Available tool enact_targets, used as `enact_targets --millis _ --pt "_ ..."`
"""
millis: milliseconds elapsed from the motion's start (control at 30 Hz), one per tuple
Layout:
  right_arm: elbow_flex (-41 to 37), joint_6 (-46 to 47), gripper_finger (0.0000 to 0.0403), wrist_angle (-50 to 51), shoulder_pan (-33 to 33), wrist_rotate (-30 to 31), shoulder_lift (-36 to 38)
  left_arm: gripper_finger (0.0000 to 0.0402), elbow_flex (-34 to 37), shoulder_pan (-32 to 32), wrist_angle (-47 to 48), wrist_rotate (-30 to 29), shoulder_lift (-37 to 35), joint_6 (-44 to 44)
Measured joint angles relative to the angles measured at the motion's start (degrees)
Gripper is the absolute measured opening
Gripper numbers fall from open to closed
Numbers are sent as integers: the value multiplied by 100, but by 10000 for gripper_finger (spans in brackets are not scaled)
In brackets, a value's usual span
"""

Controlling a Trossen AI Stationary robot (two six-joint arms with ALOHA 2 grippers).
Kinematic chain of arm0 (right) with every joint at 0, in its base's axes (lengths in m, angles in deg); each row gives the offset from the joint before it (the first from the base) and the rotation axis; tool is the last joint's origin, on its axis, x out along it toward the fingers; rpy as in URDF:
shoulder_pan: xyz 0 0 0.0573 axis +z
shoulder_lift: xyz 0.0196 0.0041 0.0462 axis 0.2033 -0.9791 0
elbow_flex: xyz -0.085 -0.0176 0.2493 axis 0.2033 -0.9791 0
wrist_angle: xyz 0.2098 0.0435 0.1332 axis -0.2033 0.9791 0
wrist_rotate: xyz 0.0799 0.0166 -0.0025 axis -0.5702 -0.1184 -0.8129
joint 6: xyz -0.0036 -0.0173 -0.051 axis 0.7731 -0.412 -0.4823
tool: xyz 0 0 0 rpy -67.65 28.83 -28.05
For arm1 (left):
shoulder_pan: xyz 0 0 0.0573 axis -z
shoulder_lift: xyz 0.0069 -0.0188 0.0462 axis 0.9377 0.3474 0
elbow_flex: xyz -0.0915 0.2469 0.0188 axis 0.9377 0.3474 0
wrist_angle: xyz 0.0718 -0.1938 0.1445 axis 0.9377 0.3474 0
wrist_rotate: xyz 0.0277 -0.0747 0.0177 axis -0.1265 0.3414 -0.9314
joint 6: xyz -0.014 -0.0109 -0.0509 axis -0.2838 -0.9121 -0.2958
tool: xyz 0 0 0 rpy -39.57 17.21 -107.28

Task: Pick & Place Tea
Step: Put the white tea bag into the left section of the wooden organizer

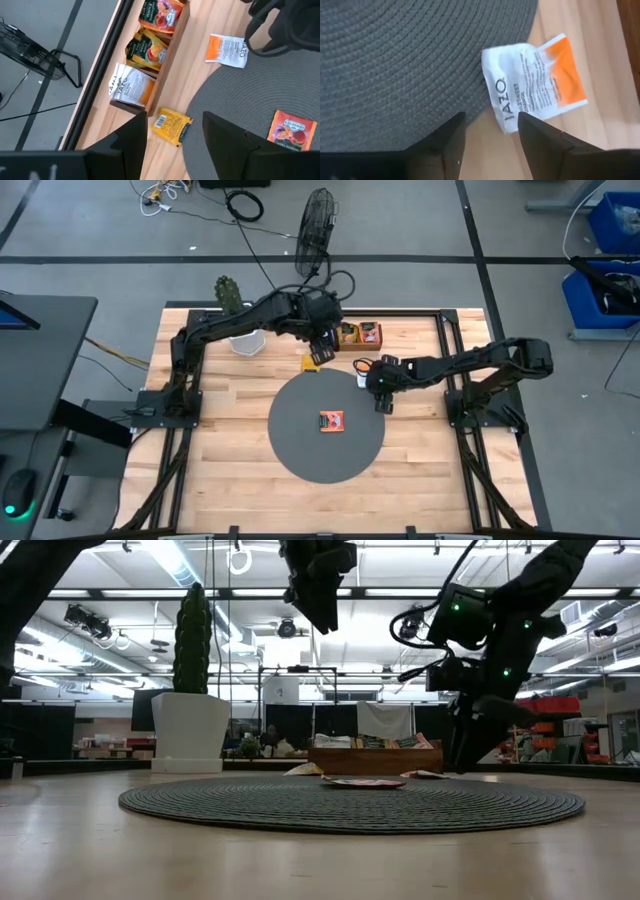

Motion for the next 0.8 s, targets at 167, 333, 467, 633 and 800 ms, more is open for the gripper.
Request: enact_targets --millis 167,333,467,633,800 --pt "-72 -159 170 -148 -165 -302 -84 194 0 21 -1 0 2 -39" --pt "-66 -255 147 -239 -305 -564 -250 194 0 50 -2 2 4 -138" --pt "-55 -255 122 -346 -390 -754 -365 194 0 66 -2 0 4 -162" --pt "-59 -258 73 -434 -450 -922 -385 194 2 66 -4 0 4 -200" --pt "-59 -256 8 -436 -476 -915 -389 194 2 66 -4 0 7 -203"
